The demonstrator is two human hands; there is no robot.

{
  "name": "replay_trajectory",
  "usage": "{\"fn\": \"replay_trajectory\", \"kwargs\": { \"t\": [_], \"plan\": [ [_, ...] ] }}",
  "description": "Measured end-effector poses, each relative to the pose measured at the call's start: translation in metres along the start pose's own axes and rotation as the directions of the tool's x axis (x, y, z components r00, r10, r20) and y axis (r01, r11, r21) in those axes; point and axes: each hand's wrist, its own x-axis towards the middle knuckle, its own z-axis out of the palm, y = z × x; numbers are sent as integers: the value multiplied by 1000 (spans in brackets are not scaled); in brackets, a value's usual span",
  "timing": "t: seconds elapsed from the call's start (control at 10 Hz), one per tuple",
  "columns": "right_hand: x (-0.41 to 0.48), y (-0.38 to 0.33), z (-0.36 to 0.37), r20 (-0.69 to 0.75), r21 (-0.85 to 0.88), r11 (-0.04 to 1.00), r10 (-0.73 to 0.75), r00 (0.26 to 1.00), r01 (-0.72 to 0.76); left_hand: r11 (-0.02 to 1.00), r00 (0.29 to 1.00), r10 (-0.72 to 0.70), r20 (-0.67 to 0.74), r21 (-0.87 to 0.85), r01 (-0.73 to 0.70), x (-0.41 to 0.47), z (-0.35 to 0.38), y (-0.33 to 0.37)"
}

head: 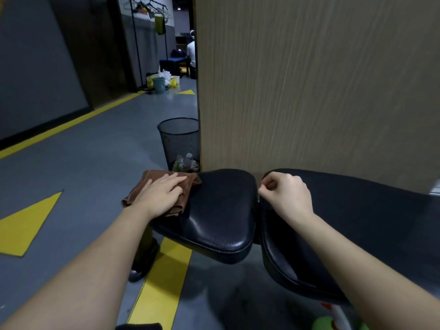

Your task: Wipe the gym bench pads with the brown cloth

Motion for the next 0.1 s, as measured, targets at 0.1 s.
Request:
{"fn": "replay_trajectory", "kwargs": {
  "t": [0.1],
  "plan": [
    [5, 13, -16, -37, -8, 999, 36, 999, -36, 994, 982, 104, -158, -25, -109, 6, -1, 33]
  ]
}}
